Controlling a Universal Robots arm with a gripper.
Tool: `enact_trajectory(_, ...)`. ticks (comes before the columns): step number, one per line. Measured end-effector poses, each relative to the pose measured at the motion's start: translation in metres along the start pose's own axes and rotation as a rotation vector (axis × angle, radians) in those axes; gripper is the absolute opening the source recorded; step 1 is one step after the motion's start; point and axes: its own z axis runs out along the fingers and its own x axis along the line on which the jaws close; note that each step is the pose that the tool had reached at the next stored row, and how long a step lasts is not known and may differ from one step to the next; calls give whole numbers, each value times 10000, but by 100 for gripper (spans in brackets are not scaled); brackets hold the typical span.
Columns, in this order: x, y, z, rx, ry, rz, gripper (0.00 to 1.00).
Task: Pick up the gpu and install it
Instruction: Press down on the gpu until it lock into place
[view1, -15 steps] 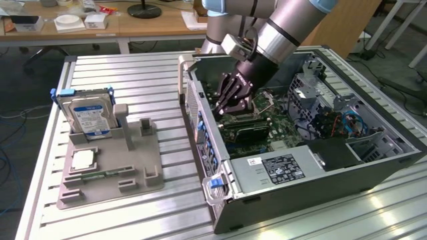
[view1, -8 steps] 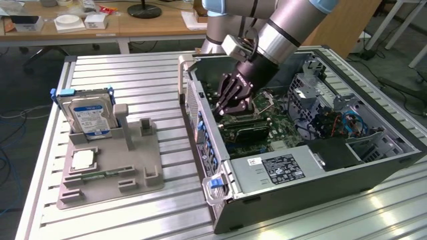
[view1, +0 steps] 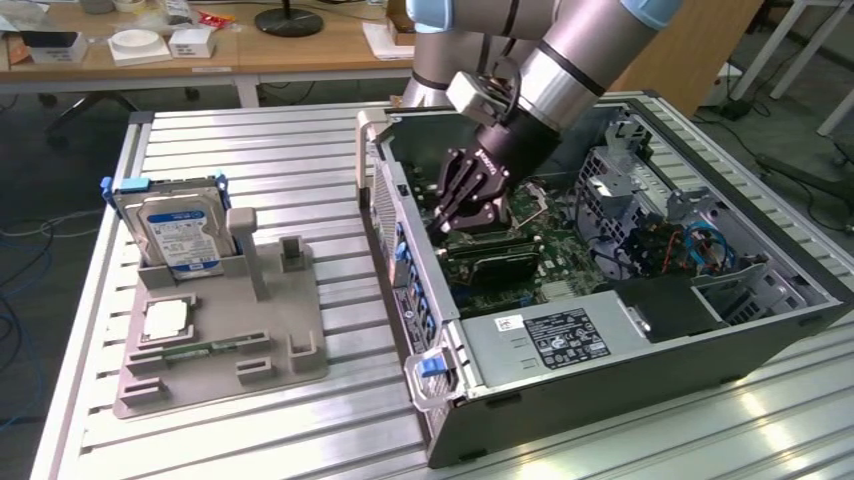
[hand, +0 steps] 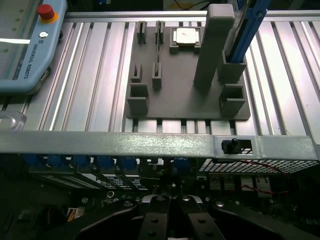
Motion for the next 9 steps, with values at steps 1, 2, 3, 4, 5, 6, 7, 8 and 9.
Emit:
enact_trajectory(1, 1, -17, -8, -21, -10, -5, 10)
enact_trajectory(2, 2, -30, -15, -35, -13, -6, 10)
enact_trajectory(3, 2, -37, -22, -47, -7, -3, 10)
enact_trajectory(4, 2, -40, -23, -50, -8, -5, 10)
enact_trajectory(5, 2, -41, -23, -56, -10, -5, 10)
enact_trajectory(6, 1, -40, -24, -65, -9, -3, 10)
enact_trajectory(7, 1, -40, -24, -76, -9, -4, 10)
enact_trajectory(8, 1, -41, -24, -86, -8, -4, 10)
enact_trajectory(9, 2, -41, -24, -94, -7, -5, 10)
